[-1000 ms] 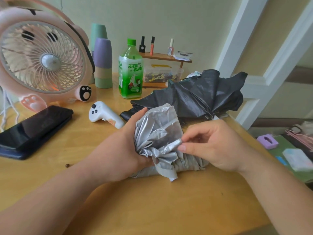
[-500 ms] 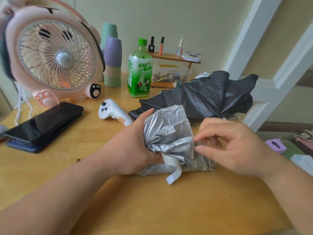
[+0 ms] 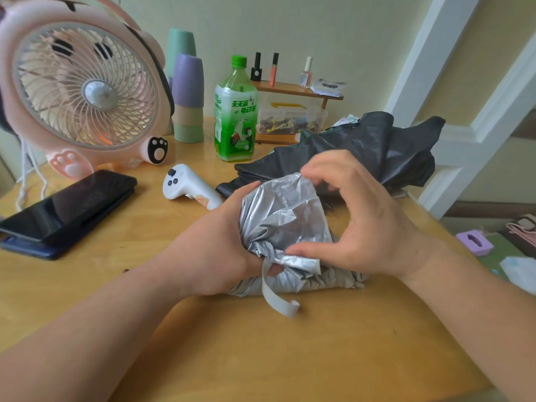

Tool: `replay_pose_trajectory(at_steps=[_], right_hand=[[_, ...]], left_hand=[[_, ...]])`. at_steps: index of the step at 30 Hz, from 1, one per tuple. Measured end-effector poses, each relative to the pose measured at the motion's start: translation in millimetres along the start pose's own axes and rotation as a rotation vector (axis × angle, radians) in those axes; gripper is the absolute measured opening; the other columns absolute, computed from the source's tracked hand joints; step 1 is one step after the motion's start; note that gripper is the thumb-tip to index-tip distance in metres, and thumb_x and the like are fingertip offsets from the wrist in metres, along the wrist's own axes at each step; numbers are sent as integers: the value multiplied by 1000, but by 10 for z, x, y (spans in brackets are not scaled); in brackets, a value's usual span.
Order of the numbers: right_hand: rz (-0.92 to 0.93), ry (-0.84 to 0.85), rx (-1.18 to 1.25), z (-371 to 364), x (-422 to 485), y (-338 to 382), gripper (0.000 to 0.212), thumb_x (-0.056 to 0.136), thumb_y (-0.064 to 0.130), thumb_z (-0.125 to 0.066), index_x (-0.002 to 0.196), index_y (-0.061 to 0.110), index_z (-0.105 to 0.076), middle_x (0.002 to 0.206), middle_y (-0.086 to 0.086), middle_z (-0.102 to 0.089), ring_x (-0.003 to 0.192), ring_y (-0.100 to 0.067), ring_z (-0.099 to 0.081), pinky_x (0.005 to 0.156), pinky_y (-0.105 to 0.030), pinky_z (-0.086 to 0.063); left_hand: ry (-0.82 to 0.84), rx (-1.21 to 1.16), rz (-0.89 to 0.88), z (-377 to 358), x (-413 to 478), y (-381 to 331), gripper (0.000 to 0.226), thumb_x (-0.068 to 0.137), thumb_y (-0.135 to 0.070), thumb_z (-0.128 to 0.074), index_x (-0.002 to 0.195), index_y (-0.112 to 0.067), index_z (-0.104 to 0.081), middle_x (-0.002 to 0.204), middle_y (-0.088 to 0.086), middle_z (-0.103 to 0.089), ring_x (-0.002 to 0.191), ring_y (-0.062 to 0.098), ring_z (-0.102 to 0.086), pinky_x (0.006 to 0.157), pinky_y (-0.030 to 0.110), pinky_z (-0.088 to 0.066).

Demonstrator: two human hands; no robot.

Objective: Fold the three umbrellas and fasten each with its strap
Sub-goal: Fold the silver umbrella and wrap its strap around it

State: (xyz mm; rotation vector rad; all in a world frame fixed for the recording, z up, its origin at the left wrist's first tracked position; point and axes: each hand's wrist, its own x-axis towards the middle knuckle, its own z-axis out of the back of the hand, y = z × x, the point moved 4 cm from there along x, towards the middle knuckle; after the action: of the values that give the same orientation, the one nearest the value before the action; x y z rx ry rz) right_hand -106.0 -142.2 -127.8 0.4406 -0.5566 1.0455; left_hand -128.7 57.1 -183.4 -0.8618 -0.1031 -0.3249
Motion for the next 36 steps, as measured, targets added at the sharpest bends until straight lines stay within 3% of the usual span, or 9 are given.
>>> replay_pose_trajectory(at_steps=[2, 4, 7, 12, 16, 22, 26, 36], right_hand=[[8, 38, 18, 16, 49, 16, 70, 82, 36, -86, 137, 7, -52, 129, -12, -55, 119, -26, -56, 100, -45, -49], [-50, 42, 115, 95, 21, -34, 60, 84, 21, -81, 136, 9, -53, 126, -9, -56, 113, -24, -57, 94, -43, -50], [-167, 65, 229, 223, -149, -147, 62, 80, 11, -78, 136, 17, -51, 128, -5, -55, 115, -25, -60, 87, -46, -50], [-257, 234, 175, 189, -339, -189, 78, 81, 17, -84, 147, 29, -44, 139, 9, -48, 128, -20, -54, 95, -38, -49], [-292, 242, 232, 93, -300, -182, 83, 80, 16, -83, 149, 36, -42, 142, 11, -46, 131, -20, -51, 96, -40, -49], [-274, 227, 233, 139, -285, -126, 84, 79, 22, -81, 151, 37, -40, 143, 13, -46, 131, -19, -52, 94, -38, -50], [-316, 228, 266, 163, -278, -139, 88, 79, 17, -86, 152, 35, -38, 143, 14, -46, 133, -17, -52, 95, -36, -50], [-352, 384, 266, 130, -298, -83, 101, 76, 21, -89, 154, 47, -30, 148, 25, -38, 139, -9, -43, 100, -32, -49]], left_hand=[[3, -13, -8, -5, 2, 4, 106, 64, -44, -92, 149, -51, -29, 125, -33, -61, 115, -9, -58, 100, 28, -50], [2, -21, -7, 1, 0, 11, 104, 64, -40, -91, 147, -52, -30, 123, -34, -62, 114, -10, -59, 100, 29, -50], [6, -5, 17, 5, 0, 29, 108, 60, -40, -94, 146, -56, -29, 119, -35, -63, 110, -11, -59, 96, 23, -49], [7, 9, 22, -2, 1, 25, 106, 60, -45, -94, 145, -56, -31, 117, -39, -62, 108, -16, -58, 89, 15, -45], [-4, 18, 26, 3, -18, 4, 104, 61, -46, -92, 145, -56, -32, 117, -38, -62, 109, -14, -58, 90, 18, -45], [-11, 27, 39, 0, -17, 25, 104, 60, -47, -92, 143, -59, -30, 114, -42, -60, 106, -19, -55, 86, 11, -42], [-5, 22, 37, -3, -5, 22, 105, 60, -45, -93, 144, -57, -31, 117, -39, -62, 108, -16, -57, 90, 16, -44], [-10, 20, 17, -8, -3, 41, 104, 61, -46, -93, 144, -57, -31, 117, -38, -62, 110, -15, -57, 90, 15, -45]])
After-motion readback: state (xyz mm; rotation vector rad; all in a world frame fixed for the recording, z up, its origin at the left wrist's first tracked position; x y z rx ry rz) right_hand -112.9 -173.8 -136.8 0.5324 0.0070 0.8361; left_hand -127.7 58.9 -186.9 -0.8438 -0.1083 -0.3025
